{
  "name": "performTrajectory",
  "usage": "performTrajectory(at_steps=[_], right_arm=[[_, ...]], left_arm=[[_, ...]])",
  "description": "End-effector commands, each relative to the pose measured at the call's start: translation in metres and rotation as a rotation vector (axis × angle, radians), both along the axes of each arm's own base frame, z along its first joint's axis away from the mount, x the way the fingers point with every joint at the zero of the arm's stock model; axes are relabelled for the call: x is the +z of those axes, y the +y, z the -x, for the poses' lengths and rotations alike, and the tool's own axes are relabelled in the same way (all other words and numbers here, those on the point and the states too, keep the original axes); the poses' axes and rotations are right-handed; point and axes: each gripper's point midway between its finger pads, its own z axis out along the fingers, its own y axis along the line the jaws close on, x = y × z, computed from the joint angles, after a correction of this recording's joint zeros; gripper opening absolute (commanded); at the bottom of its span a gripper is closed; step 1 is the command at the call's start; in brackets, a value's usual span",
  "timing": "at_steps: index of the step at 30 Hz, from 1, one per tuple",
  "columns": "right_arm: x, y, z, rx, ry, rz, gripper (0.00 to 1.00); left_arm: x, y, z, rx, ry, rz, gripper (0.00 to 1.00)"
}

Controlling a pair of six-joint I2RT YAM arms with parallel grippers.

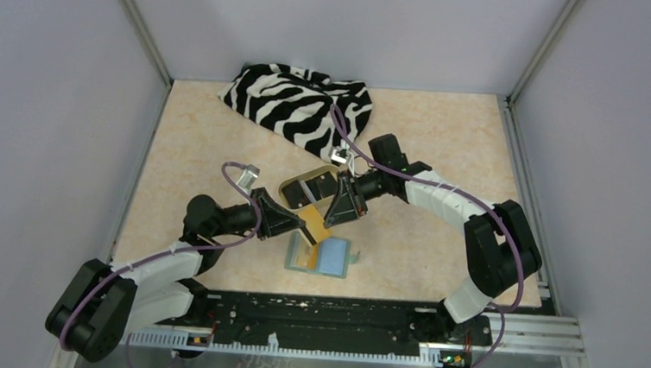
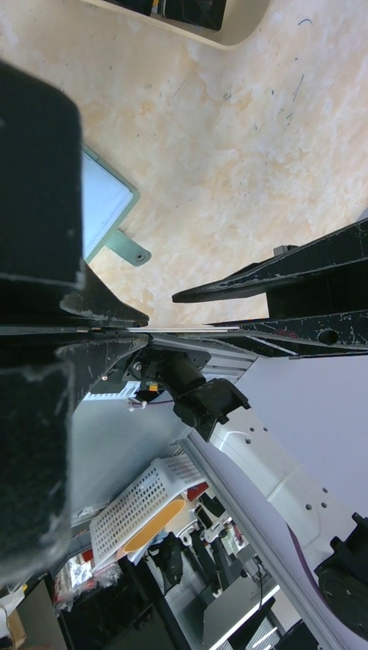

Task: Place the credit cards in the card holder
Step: Place the credit card in the storage box.

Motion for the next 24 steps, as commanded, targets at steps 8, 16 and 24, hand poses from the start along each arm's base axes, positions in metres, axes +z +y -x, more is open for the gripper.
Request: performTrajectory(at_steps=[8,16,24], right_arm=[[0.011,0.003,-0.011,0.0,-0.058,-0.035,0.22],[0.006,0.007,-0.011,-0.022,-0.102,-0.008,0.18],[0.008,0.008,-0.007,-0.003,-0.099,-0.02,0.17]], left_arm=[[0.011,0.002,0.008,-0.042,-0.042,0.017,0.0],[0.01,0.0,0.001,-0.028,-0.021,0.027,0.0],[0.011,-0.003,-0.005,-0.021,-0.013,0.033,0.0]])
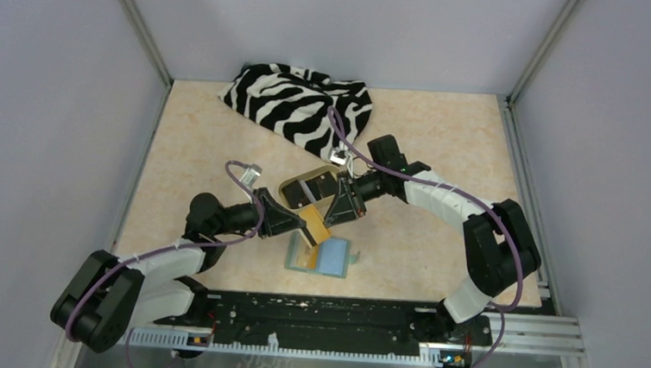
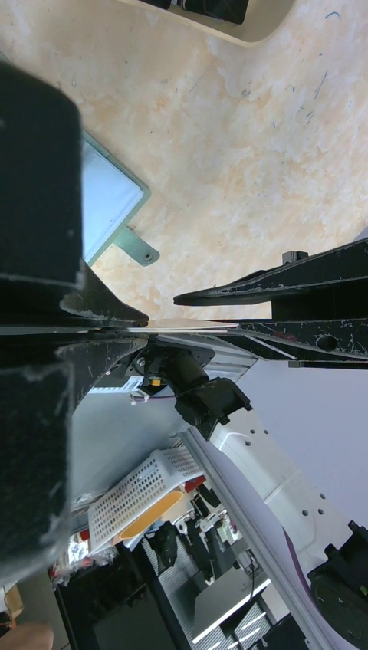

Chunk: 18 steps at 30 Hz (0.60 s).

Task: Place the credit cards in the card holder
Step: Place the credit card in the storage box.

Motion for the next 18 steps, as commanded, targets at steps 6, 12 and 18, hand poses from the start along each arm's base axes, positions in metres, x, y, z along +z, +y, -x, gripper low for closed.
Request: performTrajectory(at_steps=[6,12,18], right_arm=[[0.018,0.008,-0.002,0.032,-0.094,-0.063,0.19],[0.015,0.014,-0.006,0.038,-0.066,-0.058,0.07],[0.003,0.019,-0.027,0.063,-0.111,-0.002,0.0]], left_arm=[[0.019,-0.002,-0.008,0.012,-0.069,0.035,0.0],[0.019,-0.005,-0.021,0.041,-0.083,0.015,0.0],[0.012,-0.007,-0.051,0.095,-0.169,-0.071,0.0]])
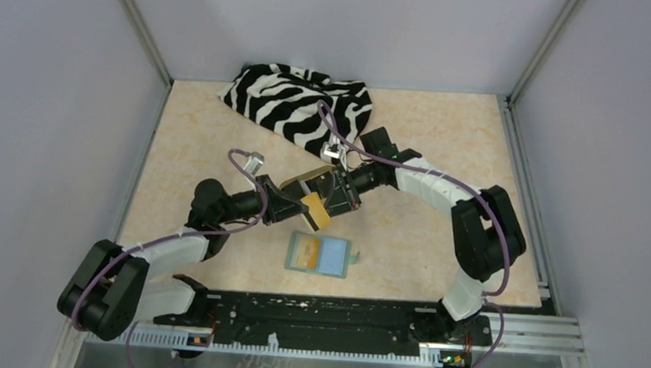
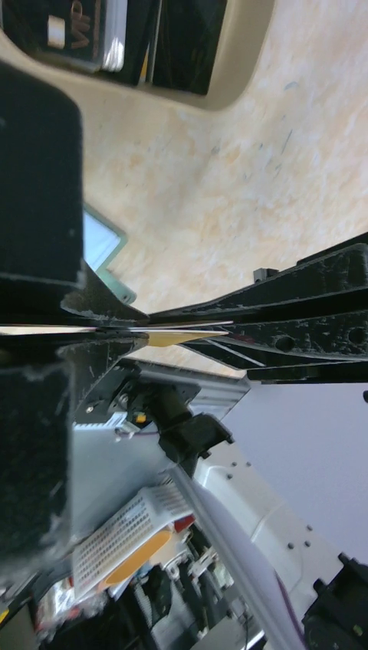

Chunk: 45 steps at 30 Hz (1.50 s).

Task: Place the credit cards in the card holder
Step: Place the credit card in the storage box.

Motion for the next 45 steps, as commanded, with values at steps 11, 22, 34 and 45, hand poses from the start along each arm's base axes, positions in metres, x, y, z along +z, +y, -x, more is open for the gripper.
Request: performTrajectory(at_steps=[11,22,34,45], right_arm=[[-0.013,0.022,-0.091,0.108,-0.257,-0.012,0.0],[-0.064,0.029,-0.168,0.055,-0.42,0.123,0.0],[-0.076,0.025,-0.207,0.008,-0.484,0.157,0.0],[-0.034,-0.005,-0.232,-0.102,-0.547,0.164,0.0]], left_arm=[[-0.02,0.007,-0.088,0.065,-0.209,-0.149,0.0],[-0.063,0.008,-0.149,0.067,-0.219,-0.2,0.0],[-0.09,0.012,-0.18,0.152,-0.108,-0.244,0.29],[-0.04,0.039,-0.187,0.352,-0.168,-0.296,0.56]])
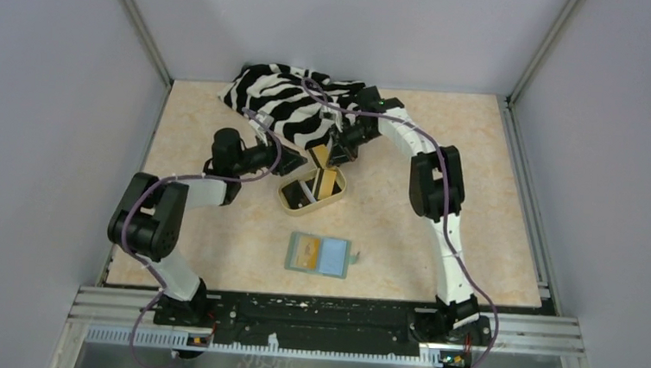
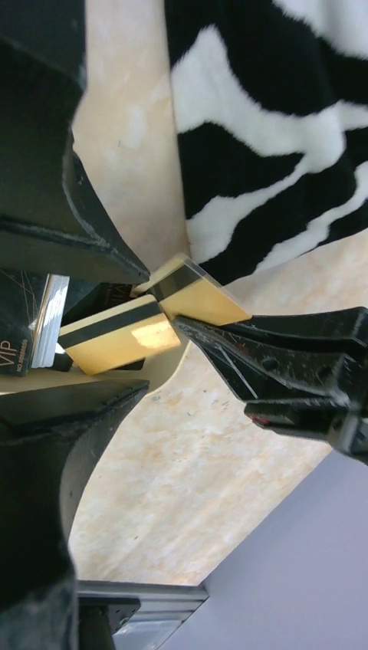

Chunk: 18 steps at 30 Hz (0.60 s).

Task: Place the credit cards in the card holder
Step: Place the credit card in the storage box, then insert the credit card into the card holder.

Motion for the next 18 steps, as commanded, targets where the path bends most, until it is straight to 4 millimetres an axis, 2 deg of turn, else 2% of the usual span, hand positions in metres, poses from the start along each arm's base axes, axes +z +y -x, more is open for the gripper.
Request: performTrajectory(at_steps=[1,5,7,9,10,11,14,18], right_arm=[[0.062,-0.012,-0.02,-0.05,-0.139,-0.055,0.0],[0.082,-0.024,-0.013,-0.085,-0.158,-0.057,0.0],[0.094,-0.028,-0.004,-0.1,-0.158,-0.065,0.0],[0.104,-0.031,0.012,-0.103,-0.131,-0.078,0.0],[0.107,-0.033,0.024,-0.097,-0.104,-0.087,0.0],[0.11,-0.035,0.038,-0.079,-0.071,-0.097,0.0],[0.117,-0.039,0.09,-0.001,0.06,-0.162,0.0],[0.104,-0.039,0.157,0.074,0.23,-0.175,0.0]], left_arm=[[0.029,0.016,0.001,0.097,-0.088,-0.033,0.57],[0.054,0.027,0.018,0.15,-0.134,-0.007,0.65],[0.066,0.033,0.031,0.179,-0.14,0.031,0.74],[0.068,0.039,0.045,0.206,-0.121,0.069,0.88],[0.068,0.042,0.052,0.221,-0.104,0.088,0.97],[0.068,0.045,0.06,0.232,-0.091,0.101,0.99],[0.069,0.048,0.089,0.222,-0.063,0.157,0.99],[0.064,0.036,0.142,0.048,-0.016,0.21,0.97]])
